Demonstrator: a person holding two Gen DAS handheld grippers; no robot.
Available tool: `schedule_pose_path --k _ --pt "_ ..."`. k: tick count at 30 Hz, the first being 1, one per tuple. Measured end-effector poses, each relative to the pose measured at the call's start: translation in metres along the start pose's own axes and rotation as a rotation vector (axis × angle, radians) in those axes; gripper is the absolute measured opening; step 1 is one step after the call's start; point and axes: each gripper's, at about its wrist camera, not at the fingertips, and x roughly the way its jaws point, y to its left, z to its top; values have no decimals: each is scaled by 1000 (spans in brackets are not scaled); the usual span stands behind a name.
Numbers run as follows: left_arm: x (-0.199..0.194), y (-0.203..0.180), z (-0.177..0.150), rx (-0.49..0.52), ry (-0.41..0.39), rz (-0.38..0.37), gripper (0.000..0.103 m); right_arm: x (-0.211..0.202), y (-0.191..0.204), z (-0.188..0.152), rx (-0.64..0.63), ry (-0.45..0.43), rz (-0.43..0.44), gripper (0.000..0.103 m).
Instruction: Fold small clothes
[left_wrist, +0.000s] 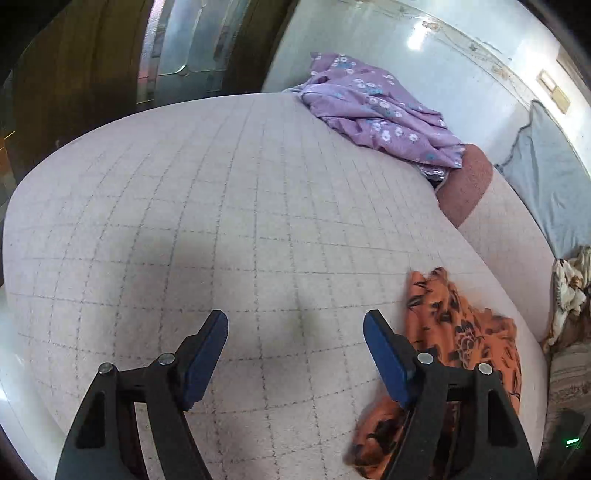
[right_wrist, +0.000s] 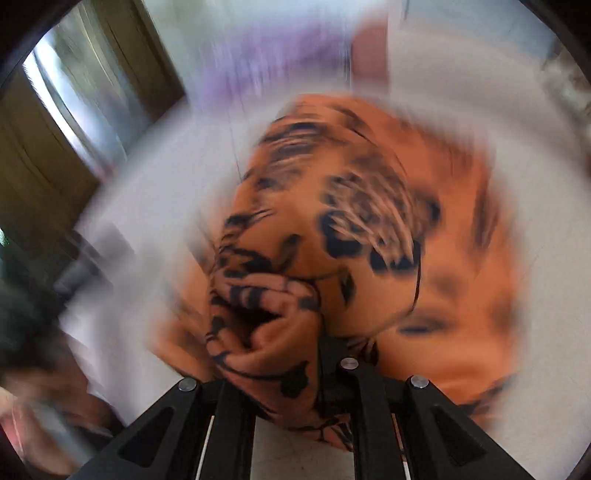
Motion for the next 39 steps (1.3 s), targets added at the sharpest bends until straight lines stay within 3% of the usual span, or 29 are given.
schedule_pose_path --k 2,4,9,13,21,25,28,31,33,37,39 --pt "-8 -4 2 32 -36 -38 76 -8 4 1 20 -59 -15 11" --pt "-17 -10 5 51 -62 -70 76 -19 6 7 5 -46 -10 11" --pt "-36 -16 0 105 -78 -250 76 -15 -7 15 83 -30 63 11" --pt "-33 -28 -9 138 23 -417 76 -17 -20 10 119 -54 107 13" --pt "-25 -51 -21 184 100 -501 76 -25 -40 -3 161 -85 215 13" --pt "-22 -65 -14 133 188 -646 76 -31 -36 -13 67 -122 219 15" --pt "-10 -89 -14 180 275 -653 77 -25 -37 -25 60 -137 224 19" --pt "9 -110 -17 216 356 -596 77 -39 -41 -39 50 -180 272 35" --pt "17 -116 -19 228 370 -567 77 -51 -42 -53 44 -203 308 61" --pt "27 -120 -23 231 415 -520 76 -82 -58 -78 64 -264 327 67" --pt "30 -123 -24 260 426 -484 37 -94 -76 -88 113 -290 351 67"
